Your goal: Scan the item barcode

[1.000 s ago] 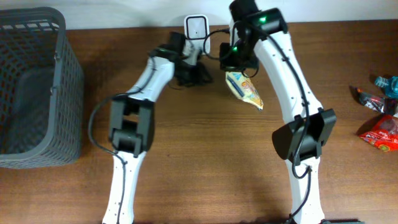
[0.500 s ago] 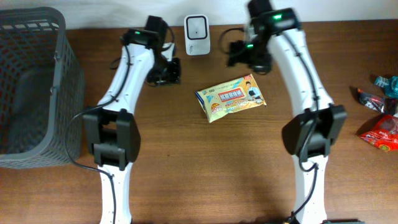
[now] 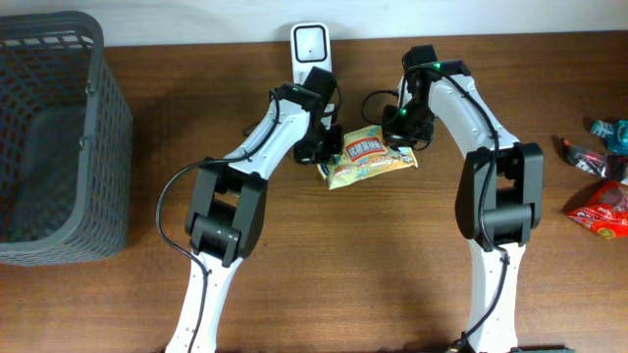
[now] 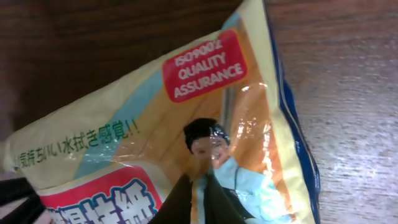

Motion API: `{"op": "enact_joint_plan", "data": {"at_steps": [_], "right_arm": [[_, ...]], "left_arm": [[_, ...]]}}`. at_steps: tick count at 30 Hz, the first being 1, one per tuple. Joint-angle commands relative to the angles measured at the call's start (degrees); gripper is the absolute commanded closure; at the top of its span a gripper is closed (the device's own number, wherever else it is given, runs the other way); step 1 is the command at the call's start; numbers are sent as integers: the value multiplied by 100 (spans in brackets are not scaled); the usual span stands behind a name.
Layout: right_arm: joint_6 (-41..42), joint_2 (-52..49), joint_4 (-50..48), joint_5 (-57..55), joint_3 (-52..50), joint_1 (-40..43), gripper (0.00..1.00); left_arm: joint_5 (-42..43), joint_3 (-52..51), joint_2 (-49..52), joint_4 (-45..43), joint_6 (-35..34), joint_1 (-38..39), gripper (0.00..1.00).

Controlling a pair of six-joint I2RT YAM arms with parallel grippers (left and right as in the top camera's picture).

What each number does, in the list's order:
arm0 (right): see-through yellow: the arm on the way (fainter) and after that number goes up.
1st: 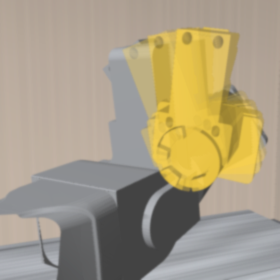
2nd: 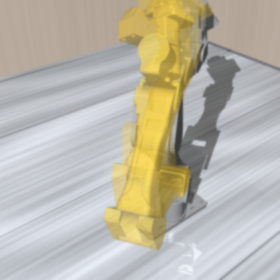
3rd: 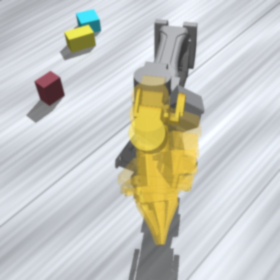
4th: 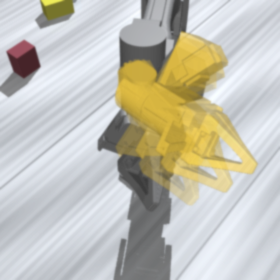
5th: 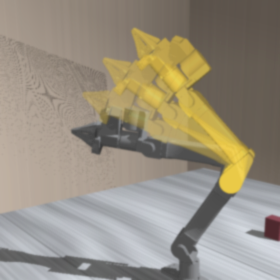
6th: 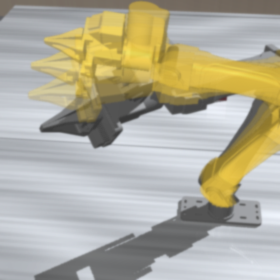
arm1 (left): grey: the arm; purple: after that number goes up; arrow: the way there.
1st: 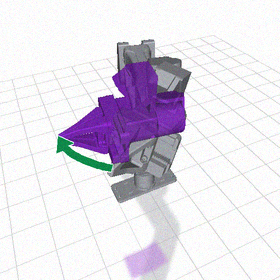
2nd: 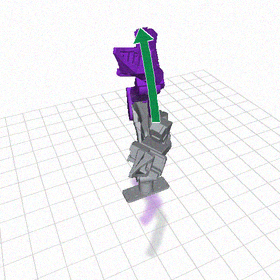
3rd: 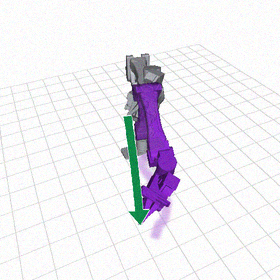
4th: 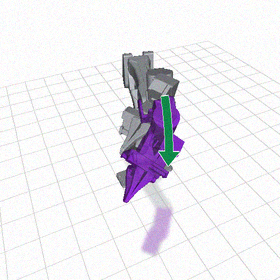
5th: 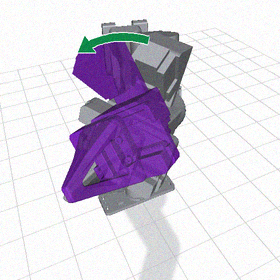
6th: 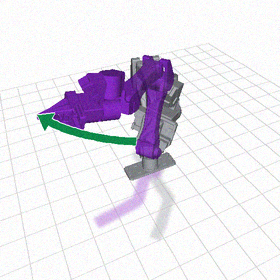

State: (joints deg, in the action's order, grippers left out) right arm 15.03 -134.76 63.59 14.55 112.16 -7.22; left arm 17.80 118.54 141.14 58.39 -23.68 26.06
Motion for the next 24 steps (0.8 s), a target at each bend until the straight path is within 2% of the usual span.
{"op": "enact_joint_plan", "data": {"at_steps": [1, 4, 5, 6, 9, 10, 11, 13, 14, 15, 16, 17, 18, 20, 24], "right_arm": [[-2, -35, 382, 50, -232, -50, 92], [-2, -28, 787, 155, -232, -243, 87], [-2, -26, 863, 153, -232, -323, 82], [-31, 7, 901, 133, -216, -501, 69], [-254, 57, 1047, 136, 44, -601, 48], [-761, 105, 1270, 133, 376, -619, 28], [-1126, 133, 1388, 131, 575, -619, 20], [-2472, 173, 1600, 133, 1108, -619, 12], [-2909, 177, 1615, 133, 1233, -627, 7], [-3438, 177, 1598, 136, 1320, -627, 1], [-3851, 177, 1563, 138, 1331, -632, 1], [-4597, 151, 1554, 157, 1283, -669, 2], [-5003, 129, 1547, 160, 1224, -726, 1], [-5711, 122, 1547, 131, 1056, -920, 1], [-5831, 120, 1156, -798, 688, -1344, 1]], "left_arm": [[-1045, -46, 219, -28, -72, -127, 100], [-2024, 149, 219, 133, -70, -367, 100], [-2258, 249, 219, 210, -70, -470, 100], [-2542, 645, 219, 466, 28, -717, 100], [-2538, 1360, 219, 953, 146, -944, 100], [-2533, 1915, 219, 1322, 144, -1088, 100], [-2522, 2175, 219, 1506, 142, -1152, 100], [-2450, 2514, 219, 1827, -79, -1296, 96], [-2387, 2538, 219, 1897, -216, -1384, 85], [-2299, 2533, 221, 1945, -245, -1504, 65], [-2299, 2518, 234, 1976, -245, -1604, 42], [-2297, 2496, 234, 2020, -247, -1759, 9], [-2299, 2496, 234, 2044, -245, -1840, 1], [-2302, 2496, 234, 2098, -245, -1958, 1], [-2321, 2496, 234, 2234, -243, -2138, 1]]}}
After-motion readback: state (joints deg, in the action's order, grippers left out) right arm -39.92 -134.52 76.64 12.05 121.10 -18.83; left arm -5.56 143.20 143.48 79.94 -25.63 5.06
